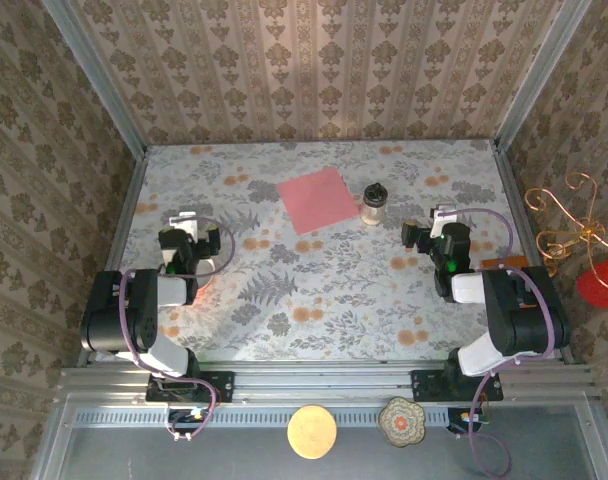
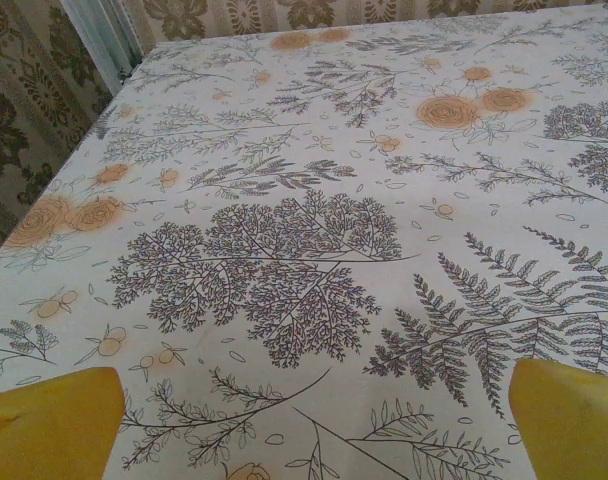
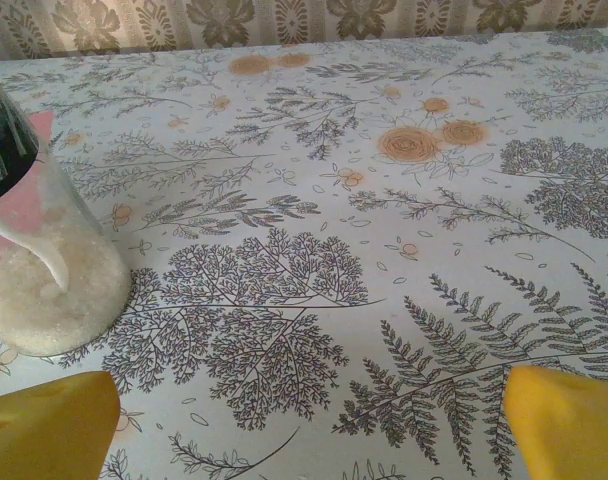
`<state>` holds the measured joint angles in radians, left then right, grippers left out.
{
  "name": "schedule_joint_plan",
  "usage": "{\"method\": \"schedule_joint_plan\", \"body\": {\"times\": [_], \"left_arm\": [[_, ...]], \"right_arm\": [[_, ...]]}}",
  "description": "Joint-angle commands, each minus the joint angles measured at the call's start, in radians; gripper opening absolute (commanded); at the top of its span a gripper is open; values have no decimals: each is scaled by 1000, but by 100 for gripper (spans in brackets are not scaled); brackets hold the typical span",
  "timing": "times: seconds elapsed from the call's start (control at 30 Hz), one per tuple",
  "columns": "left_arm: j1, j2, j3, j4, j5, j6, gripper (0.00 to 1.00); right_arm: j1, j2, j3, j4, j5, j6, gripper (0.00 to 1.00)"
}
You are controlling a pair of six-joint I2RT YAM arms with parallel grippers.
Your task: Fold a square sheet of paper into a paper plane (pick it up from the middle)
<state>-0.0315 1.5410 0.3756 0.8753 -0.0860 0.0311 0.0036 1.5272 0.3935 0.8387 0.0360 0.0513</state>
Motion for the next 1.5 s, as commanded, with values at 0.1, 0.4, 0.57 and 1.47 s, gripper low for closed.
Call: {"method": "schedule_joint_plan", "body": {"times": [0.1,0.4,0.57,1.47], "left_arm": [[2,7,21,18,3,15,100],[5,7,23,16,12,15,100],[5,7,22,16,12,14,100],[-24,-368,360,-852,53,-405,100]], "right_arm": [[-2,1,20,2,-12,-14,100],[-1,2,21,0,-10,-14,100],[-3,3,25,-5,-12,-13,100],[193,-330,287,-820,220,374,100]]}}
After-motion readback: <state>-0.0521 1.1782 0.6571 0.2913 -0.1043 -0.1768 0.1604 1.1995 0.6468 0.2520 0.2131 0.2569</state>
